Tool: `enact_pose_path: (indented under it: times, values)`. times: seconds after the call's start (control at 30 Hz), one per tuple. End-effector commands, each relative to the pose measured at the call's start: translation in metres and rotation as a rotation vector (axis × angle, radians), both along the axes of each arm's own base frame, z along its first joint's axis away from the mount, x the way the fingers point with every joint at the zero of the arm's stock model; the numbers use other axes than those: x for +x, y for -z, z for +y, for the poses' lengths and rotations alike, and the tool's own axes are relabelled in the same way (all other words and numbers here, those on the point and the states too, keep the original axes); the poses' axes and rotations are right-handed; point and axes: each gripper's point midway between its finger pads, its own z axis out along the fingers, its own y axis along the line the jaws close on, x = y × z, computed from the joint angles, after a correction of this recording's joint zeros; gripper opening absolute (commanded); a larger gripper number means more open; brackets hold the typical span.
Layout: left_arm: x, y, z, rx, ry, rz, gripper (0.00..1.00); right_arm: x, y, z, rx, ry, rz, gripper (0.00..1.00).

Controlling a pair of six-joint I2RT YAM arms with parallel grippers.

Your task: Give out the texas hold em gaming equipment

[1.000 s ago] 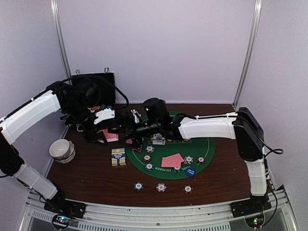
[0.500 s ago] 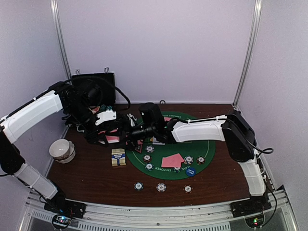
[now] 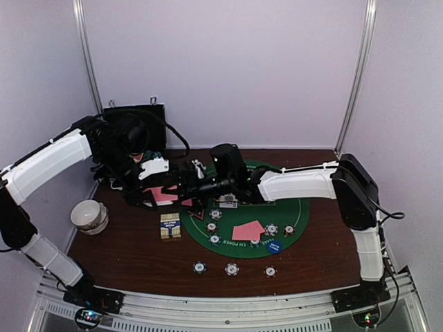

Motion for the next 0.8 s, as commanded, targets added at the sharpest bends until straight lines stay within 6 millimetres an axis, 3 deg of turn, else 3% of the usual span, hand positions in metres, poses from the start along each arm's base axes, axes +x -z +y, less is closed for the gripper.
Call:
enact_pose_path:
  times: [0.0, 0.33, 0.53, 0.77]
  values:
    - [0.005, -0.021, -0.006, -0.052, 0.006, -0.059, 0.00, -0.004, 0.006, -0.015, -0.069, -0.004, -0.004, 0.68]
    - [0.007, -0.013, -0.002, -0.018, 0.005, -0.057, 0.00, -0.009, -0.035, -0.023, 0.011, 0.003, -0.028, 0.44]
    - [0.008, -0.009, -0.001, -0.004, 0.004, -0.054, 0.00, -0.014, -0.047, -0.028, 0.044, 0.004, -0.024, 0.29]
    - [0.008, -0.006, 0.000, 0.006, 0.006, -0.051, 0.00, -0.015, -0.058, -0.027, 0.080, -0.001, -0.019, 0.19]
